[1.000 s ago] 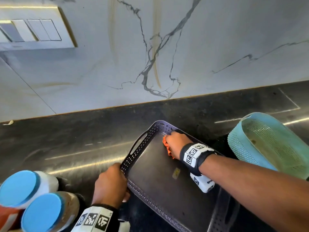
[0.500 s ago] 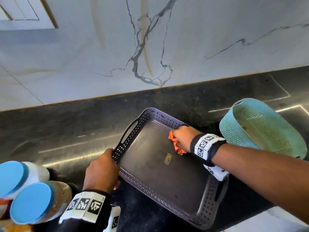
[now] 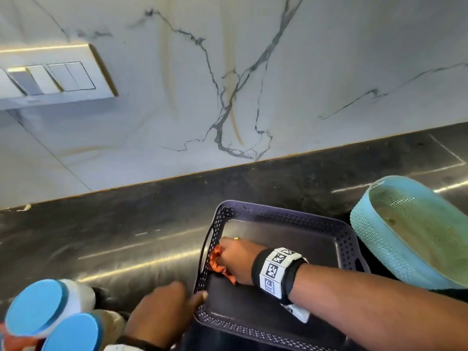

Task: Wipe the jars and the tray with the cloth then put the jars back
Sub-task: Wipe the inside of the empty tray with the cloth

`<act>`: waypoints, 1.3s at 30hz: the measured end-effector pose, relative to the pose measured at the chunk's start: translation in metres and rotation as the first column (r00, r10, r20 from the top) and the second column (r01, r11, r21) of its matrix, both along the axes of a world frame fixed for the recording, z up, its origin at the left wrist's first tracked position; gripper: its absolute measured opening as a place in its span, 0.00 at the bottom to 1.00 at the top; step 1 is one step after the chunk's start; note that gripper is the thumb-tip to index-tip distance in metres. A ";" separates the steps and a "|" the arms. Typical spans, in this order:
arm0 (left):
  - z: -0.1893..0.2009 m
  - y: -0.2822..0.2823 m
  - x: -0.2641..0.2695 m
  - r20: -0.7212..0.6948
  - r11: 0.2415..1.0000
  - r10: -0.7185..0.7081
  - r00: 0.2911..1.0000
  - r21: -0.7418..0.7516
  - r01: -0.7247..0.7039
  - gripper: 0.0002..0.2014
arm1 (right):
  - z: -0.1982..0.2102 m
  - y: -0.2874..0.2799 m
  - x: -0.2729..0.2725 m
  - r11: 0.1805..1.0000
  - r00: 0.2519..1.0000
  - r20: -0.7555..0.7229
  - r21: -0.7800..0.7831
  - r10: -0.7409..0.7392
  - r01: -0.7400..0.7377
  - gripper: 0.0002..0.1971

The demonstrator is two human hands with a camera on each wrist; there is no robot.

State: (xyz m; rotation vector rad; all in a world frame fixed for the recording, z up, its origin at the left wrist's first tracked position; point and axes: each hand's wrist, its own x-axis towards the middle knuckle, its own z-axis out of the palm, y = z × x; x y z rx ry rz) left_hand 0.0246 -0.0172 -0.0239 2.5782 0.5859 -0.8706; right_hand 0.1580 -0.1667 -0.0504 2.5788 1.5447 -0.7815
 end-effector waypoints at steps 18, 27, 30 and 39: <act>-0.008 -0.004 0.050 0.257 0.972 -0.190 0.947 0.183 0.145 0.06 | 0.001 0.016 0.068 0.962 0.953 0.138 0.002 -0.271 0.273 0.11; -0.007 -0.008 0.041 0.334 0.992 -0.108 0.936 0.094 0.081 0.11 | 0.007 -0.102 0.073 0.774 0.802 0.256 -0.224 -0.539 0.592 0.14; -0.002 -0.008 0.041 0.323 0.991 -0.126 0.938 0.072 0.108 0.20 | 0.008 -0.111 0.069 0.678 0.712 0.255 -0.217 -0.655 0.702 0.10; 0.006 -0.010 0.040 0.287 0.994 -0.098 0.953 -0.013 0.106 0.19 | -0.003 0.018 0.041 0.917 0.917 0.051 0.075 -0.396 0.392 0.15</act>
